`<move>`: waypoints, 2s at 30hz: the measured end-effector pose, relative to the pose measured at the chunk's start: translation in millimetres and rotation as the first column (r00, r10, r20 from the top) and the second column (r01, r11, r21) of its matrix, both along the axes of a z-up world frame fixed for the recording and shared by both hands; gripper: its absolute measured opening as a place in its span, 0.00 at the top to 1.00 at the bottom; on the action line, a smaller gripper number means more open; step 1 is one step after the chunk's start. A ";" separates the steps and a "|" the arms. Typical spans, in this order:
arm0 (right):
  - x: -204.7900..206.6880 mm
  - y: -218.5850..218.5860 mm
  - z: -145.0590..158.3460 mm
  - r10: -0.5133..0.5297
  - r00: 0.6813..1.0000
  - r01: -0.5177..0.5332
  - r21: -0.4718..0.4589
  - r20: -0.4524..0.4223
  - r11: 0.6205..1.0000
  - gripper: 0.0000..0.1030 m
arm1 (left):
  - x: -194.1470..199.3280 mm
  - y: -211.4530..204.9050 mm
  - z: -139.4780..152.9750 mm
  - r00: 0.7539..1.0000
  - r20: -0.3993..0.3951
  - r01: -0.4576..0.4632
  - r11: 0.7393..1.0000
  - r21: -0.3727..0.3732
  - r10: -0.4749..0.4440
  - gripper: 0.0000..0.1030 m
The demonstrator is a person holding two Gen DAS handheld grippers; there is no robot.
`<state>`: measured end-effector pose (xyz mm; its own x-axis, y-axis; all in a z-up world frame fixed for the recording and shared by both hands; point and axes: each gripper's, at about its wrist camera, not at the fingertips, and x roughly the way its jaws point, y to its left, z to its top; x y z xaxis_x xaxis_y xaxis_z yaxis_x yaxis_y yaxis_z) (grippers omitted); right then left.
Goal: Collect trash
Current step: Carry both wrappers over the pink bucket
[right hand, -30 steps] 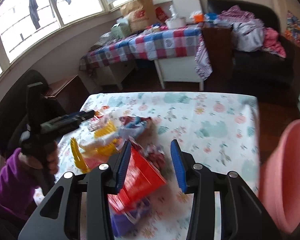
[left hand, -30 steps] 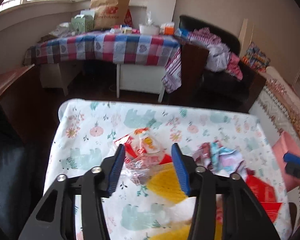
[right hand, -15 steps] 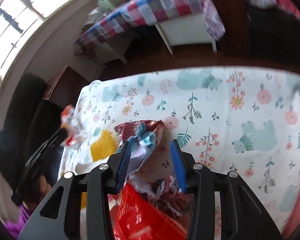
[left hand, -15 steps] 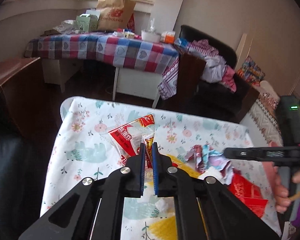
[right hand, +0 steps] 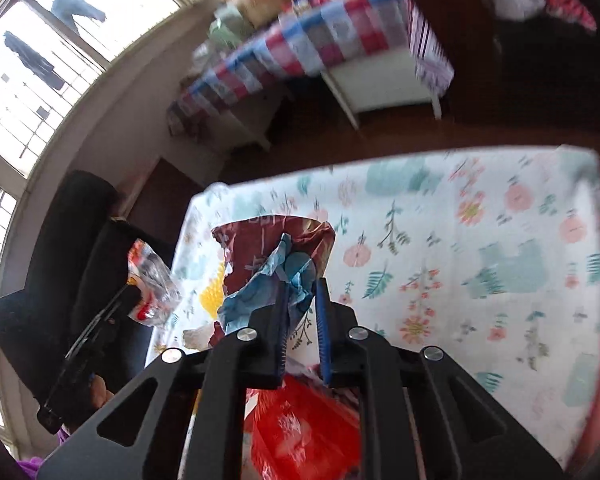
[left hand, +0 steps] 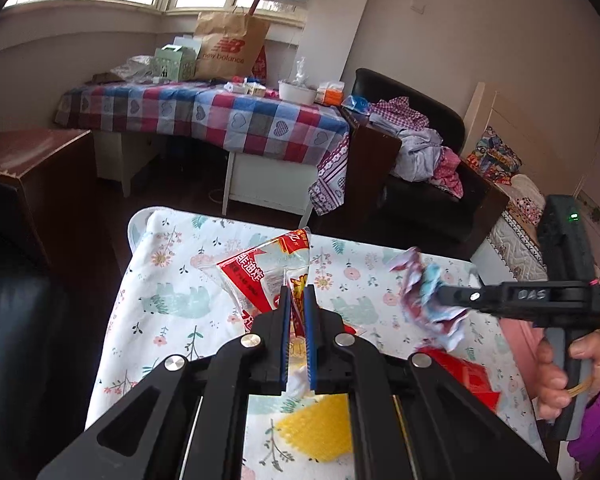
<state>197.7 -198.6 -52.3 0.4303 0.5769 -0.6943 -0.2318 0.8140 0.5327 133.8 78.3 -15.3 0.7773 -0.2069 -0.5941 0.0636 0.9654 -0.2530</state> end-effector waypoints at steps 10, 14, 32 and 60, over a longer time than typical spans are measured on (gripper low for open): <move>-85.7 -54.7 33.4 -0.155 0.957 0.188 -0.116 0.247 0.975 0.87 | -35.4 -32.6 24.3 0.997 0.036 0.070 0.997 -0.010 -0.070 0.95; -118.1 -86.8 27.8 -0.234 0.932 0.278 -0.130 0.276 0.952 0.87 | -46.8 -55.7 28.8 0.992 0.033 0.124 0.992 -0.009 -0.123 0.95; -200.0 -233.8 37.1 -0.549 0.713 0.654 -0.131 0.435 0.746 0.87 | -56.2 -214.6 59.4 0.908 0.059 0.416 0.909 0.015 -0.416 0.95; -221.4 -299.8 17.7 -0.636 0.645 0.746 -0.169 0.424 0.644 0.87 | -30.0 -377.4 29.8 0.803 -0.029 0.596 0.803 0.001 -0.595 0.95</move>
